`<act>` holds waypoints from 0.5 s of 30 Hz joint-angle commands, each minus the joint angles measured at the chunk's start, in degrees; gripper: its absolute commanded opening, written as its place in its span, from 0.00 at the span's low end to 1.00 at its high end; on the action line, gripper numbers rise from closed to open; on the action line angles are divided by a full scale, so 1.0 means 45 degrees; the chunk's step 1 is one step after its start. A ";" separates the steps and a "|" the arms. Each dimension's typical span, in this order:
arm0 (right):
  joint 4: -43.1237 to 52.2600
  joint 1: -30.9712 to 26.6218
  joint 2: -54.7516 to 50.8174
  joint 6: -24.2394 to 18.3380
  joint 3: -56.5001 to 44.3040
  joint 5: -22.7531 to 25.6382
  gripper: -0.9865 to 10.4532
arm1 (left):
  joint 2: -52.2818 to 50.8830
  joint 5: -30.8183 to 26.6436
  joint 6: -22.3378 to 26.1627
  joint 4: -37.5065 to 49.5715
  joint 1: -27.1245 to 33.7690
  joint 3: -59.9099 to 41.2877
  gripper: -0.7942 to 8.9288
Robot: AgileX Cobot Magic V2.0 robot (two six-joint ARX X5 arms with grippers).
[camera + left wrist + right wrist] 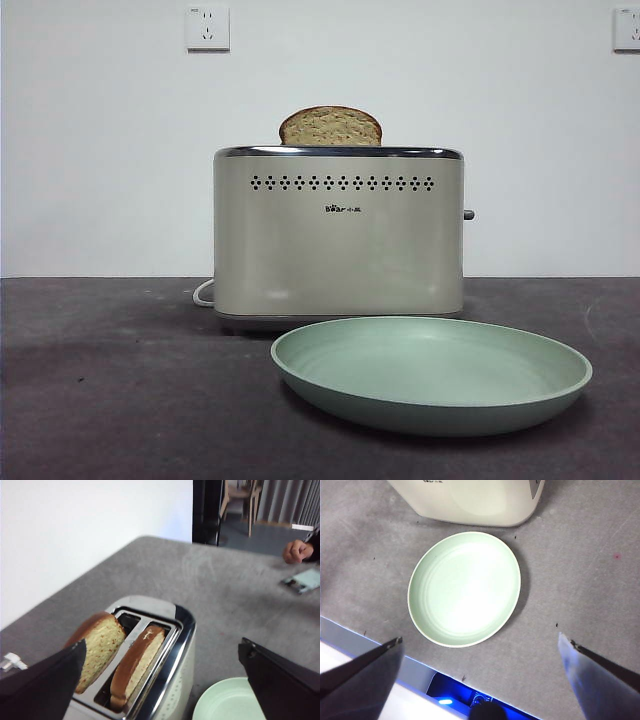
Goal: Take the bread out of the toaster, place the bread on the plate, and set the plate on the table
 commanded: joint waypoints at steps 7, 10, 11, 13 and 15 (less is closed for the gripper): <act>0.0034 0.0029 0.0005 0.0015 0.0005 -0.0015 0.64 | 0.2997 -0.0359 0.0651 0.1778 -0.0704 0.0452 0.69; 0.0024 0.0029 0.0005 0.0019 0.0005 -0.0015 0.64 | 0.3653 -0.0389 0.0651 0.2059 -0.0811 0.0452 0.69; 0.0024 0.0029 0.0005 0.0019 0.0005 -0.0015 0.63 | 0.3881 -0.0447 0.0651 0.2093 -0.0850 0.0452 0.69; 0.0024 0.0029 0.0005 0.0019 0.0005 -0.0010 0.63 | 0.4177 -0.0588 0.0646 0.2084 -0.0918 0.0452 0.69; 0.0024 0.0029 0.0005 0.0019 0.0005 -0.0010 0.63 | 0.4425 -0.0772 0.0646 0.2074 -0.0986 0.0452 0.64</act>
